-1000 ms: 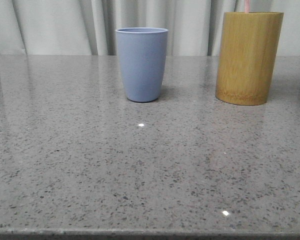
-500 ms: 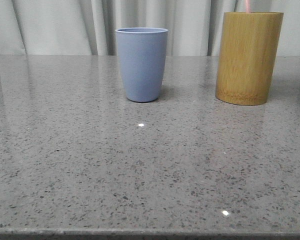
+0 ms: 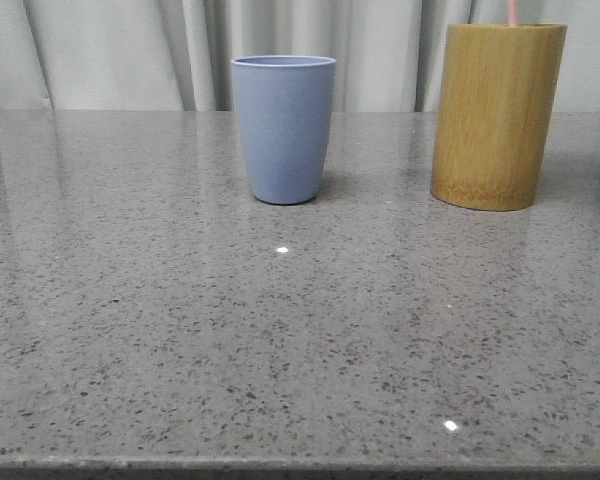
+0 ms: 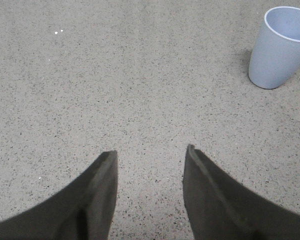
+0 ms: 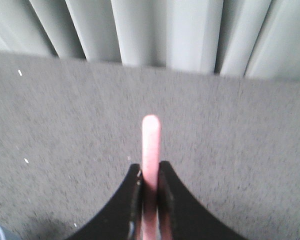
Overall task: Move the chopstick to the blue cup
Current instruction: 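Pull the pink stick up out of the bamboo cup with the right gripper, then move the pink stick over the blue cup and lower it in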
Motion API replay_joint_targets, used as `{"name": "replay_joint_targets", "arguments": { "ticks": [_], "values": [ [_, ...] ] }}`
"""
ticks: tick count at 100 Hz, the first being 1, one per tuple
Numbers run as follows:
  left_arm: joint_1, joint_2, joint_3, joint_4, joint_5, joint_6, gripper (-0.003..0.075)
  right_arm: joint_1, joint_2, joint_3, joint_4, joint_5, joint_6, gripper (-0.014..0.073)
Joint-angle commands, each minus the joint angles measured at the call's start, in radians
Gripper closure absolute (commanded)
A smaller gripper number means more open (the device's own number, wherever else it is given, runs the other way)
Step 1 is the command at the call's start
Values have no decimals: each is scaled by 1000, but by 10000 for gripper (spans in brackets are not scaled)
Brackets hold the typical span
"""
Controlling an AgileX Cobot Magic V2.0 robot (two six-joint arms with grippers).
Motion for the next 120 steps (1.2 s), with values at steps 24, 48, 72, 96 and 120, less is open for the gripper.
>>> {"name": "replay_joint_targets", "arguments": {
  "ticks": [24,48,72,96,120],
  "values": [
    [1,2,-24,6,-69,-5,408,3,-158,-41,4,-171,-30,656],
    [1,2,-24,6,-69,-5,408,64,-157,-143,4,-125,-44,656],
    [1,2,-24,2,-69,-5,408,209,-101,-220,4,-125,-45,656],
    [1,2,-24,-1,-67,-5,408,325,3,-267,10,-134,-45,656],
    [1,2,-24,-2,-65,-7,408,362,84,-271,19,-190,-45,656]
  ]
}}
